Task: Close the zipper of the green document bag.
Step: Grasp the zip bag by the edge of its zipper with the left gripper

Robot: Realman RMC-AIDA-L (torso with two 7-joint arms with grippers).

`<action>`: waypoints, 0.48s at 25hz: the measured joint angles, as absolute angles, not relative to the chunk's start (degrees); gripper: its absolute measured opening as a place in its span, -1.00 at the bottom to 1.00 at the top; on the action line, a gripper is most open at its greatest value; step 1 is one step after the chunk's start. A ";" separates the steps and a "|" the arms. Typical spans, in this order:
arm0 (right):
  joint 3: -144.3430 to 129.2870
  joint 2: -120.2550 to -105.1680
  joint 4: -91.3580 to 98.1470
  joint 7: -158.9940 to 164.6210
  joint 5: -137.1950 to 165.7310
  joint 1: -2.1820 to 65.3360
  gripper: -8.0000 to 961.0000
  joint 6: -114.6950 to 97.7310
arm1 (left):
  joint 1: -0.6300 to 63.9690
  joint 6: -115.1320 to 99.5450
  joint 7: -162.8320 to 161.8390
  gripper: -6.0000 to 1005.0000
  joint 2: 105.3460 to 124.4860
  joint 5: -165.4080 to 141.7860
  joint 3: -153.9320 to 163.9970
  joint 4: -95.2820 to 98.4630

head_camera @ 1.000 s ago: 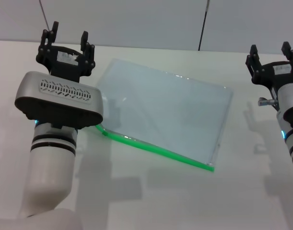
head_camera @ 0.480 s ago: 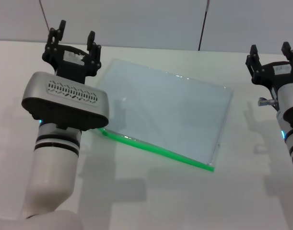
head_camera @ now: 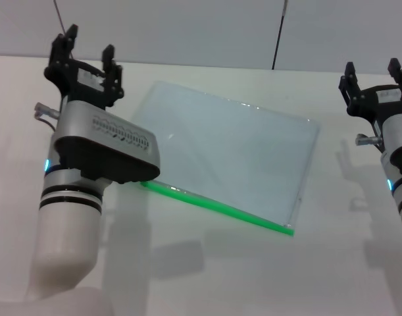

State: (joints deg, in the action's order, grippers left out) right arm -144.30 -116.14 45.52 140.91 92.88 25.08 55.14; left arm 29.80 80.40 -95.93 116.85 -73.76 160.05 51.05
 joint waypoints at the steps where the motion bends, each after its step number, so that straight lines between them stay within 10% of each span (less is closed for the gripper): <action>1: -144.30 -116.12 45.52 140.86 92.54 25.13 0.52 55.13 | 29.80 80.62 -93.87 0.23 116.86 -73.33 160.05 51.05; 12: -143.62 -116.01 44.52 140.74 91.80 25.24 0.52 54.66 | 30.10 81.25 -73.25 0.23 116.89 -68.80 160.54 50.95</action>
